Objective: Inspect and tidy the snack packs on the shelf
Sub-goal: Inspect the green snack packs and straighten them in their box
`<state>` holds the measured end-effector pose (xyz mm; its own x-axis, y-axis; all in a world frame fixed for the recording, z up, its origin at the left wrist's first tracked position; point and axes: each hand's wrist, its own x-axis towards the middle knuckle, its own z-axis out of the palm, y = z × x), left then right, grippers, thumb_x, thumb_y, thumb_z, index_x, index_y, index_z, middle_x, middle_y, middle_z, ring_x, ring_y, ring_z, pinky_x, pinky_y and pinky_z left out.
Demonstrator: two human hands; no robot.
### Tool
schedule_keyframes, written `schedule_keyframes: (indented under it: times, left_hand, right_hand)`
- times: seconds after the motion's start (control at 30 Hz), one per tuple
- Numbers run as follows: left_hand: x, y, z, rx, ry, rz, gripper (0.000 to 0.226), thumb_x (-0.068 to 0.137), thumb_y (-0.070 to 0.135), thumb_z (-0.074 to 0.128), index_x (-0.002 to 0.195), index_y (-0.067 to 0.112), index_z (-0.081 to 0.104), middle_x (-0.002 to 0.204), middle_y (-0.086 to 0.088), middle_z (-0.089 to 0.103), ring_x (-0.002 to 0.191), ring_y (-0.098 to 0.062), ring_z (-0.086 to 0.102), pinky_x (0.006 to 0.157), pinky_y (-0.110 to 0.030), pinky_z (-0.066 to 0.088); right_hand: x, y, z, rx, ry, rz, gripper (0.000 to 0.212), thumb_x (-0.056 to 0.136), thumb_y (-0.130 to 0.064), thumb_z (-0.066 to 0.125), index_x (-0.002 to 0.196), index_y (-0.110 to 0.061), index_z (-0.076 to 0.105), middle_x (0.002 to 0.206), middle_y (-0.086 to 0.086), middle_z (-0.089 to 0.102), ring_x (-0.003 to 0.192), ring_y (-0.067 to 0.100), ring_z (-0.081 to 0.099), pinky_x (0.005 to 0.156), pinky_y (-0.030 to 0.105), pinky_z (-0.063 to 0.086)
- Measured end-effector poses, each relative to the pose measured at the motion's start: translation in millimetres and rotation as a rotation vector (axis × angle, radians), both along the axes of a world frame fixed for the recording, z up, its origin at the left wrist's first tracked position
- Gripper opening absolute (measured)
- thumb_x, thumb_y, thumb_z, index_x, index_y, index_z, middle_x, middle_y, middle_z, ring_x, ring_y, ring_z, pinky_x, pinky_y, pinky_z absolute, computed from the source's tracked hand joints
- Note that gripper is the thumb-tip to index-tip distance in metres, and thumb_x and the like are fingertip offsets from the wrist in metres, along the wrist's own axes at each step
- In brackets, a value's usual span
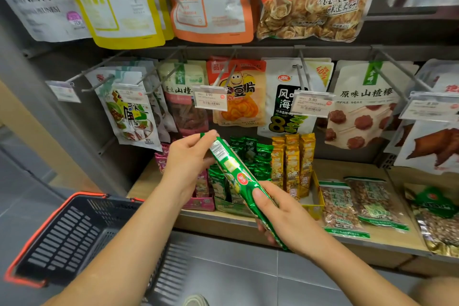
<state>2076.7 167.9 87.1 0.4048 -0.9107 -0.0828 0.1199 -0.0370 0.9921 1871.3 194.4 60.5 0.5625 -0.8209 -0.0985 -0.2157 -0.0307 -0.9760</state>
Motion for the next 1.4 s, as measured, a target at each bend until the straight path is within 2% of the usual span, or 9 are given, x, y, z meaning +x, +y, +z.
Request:
schedule_keyframes:
  times: [0.17, 0.37, 0.47, 0.57, 0.77, 0.97, 1.1, 1.27, 1.4]
  left_hand:
    - [-5.4, -1.8, -2.3, 0.007, 0.221, -0.037, 0.043, 0.074, 0.020, 0.078, 0.112, 0.010, 0.061, 0.090, -0.006, 0.069, 0.081, -0.014, 0.070, 0.065, -0.024, 0.055]
    - [-22.4, 3.9, -11.8, 0.043, 0.241, -0.131, 0.055, 0.063, 0.028, 0.080, 0.107, -0.001, 0.064, 0.089, -0.012, 0.065, 0.081, -0.024, 0.058, 0.075, -0.035, 0.045]
    - [-25.6, 4.6, -14.1, 0.083, 0.269, -0.207, 0.039, 0.064, 0.028, 0.078, 0.096, 0.007, 0.067, 0.066, 0.003, 0.066, 0.058, -0.007, 0.060, 0.065, -0.024, 0.054]
    - [-25.9, 8.1, -16.3, 0.113, 0.330, -0.246, 0.032, 0.066, 0.024, 0.078, 0.092, 0.009, 0.069, 0.069, 0.000, 0.065, 0.048, -0.004, 0.054, 0.058, -0.023, 0.055]
    - [-34.4, 15.8, -21.8, 0.158, 0.368, -0.300, 0.026, 0.066, 0.021, 0.079, 0.088, 0.007, 0.073, 0.092, -0.017, 0.068, 0.076, -0.020, 0.068, 0.070, -0.029, 0.058]
    - [-40.6, 18.9, -20.7, 0.122, 0.187, -0.344, 0.031, 0.068, 0.031, 0.078, 0.090, 0.010, 0.071, 0.090, -0.012, 0.075, 0.078, -0.020, 0.072, 0.066, -0.029, 0.058]
    - [-34.3, 21.9, -15.3, 0.137, -0.264, -0.550, 0.020, 0.072, 0.029, 0.084, 0.089, 0.021, 0.076, 0.088, -0.002, 0.076, 0.081, -0.014, 0.071, 0.070, -0.025, 0.055]
    - [-54.5, 30.3, -17.8, 0.164, -0.377, -0.656, 0.043, 0.062, 0.047, 0.083, 0.091, 0.017, 0.075, 0.089, -0.007, 0.076, 0.080, -0.016, 0.071, 0.080, -0.037, 0.056]
    - [-55.2, 27.4, -13.7, 0.171, -0.374, -0.540, 0.040, 0.059, 0.057, 0.080, 0.081, 0.024, 0.075, 0.080, -0.001, 0.076, 0.072, -0.011, 0.069, 0.070, -0.028, 0.053]
  right_hand:
    - [2.1, 2.7, -2.7, -0.003, -0.005, -0.052, 0.016, 0.100, -0.041, 0.041, 0.104, -0.041, 0.056, 0.058, -0.016, 0.059, 0.050, 0.005, 0.053, 0.043, 0.024, 0.041]
    - [6.2, 5.0, -3.8, 0.017, -0.006, -0.128, 0.019, 0.098, -0.045, 0.044, 0.097, -0.032, 0.058, 0.061, -0.008, 0.057, 0.053, 0.010, 0.053, 0.044, 0.029, 0.041]
    - [6.6, 4.9, -4.5, -0.024, 0.050, -0.143, 0.025, 0.096, -0.048, 0.042, 0.098, -0.027, 0.055, 0.069, -0.005, 0.059, 0.055, 0.008, 0.055, 0.047, 0.029, 0.044]
    - [4.7, 4.4, -4.5, -0.059, 0.103, -0.148, 0.030, 0.097, -0.049, 0.041, 0.099, -0.021, 0.054, 0.072, 0.001, 0.059, 0.055, 0.009, 0.055, 0.048, 0.030, 0.045]
    - [2.5, 3.7, -6.5, -0.187, 0.228, -0.150, 0.033, 0.097, -0.051, 0.035, 0.097, -0.022, 0.051, 0.080, 0.000, 0.061, 0.067, 0.009, 0.057, 0.058, 0.028, 0.044]
    - [5.8, -3.7, -6.3, -0.017, 0.145, -0.099, 0.017, 0.099, -0.046, 0.040, 0.110, -0.033, 0.042, 0.095, -0.002, 0.061, 0.074, 0.002, 0.059, 0.066, 0.023, 0.048]
    - [-5.3, -22.8, 5.5, 0.034, -0.025, -0.126, 0.051, 0.076, -0.063, 0.049, 0.123, -0.043, 0.043, 0.116, -0.018, 0.057, 0.102, -0.004, 0.058, 0.082, 0.019, 0.047]
    - [-10.8, -27.5, 6.6, 0.117, -0.338, -0.235, 0.043, 0.078, -0.035, 0.066, 0.117, -0.017, 0.062, 0.109, 0.005, 0.073, 0.096, 0.021, 0.071, 0.075, 0.033, 0.059]
    - [-15.7, -32.8, 10.1, 0.142, -0.460, -0.437, 0.023, 0.087, -0.020, 0.064, 0.106, -0.007, 0.062, 0.101, 0.017, 0.073, 0.089, 0.029, 0.072, 0.075, 0.037, 0.060]
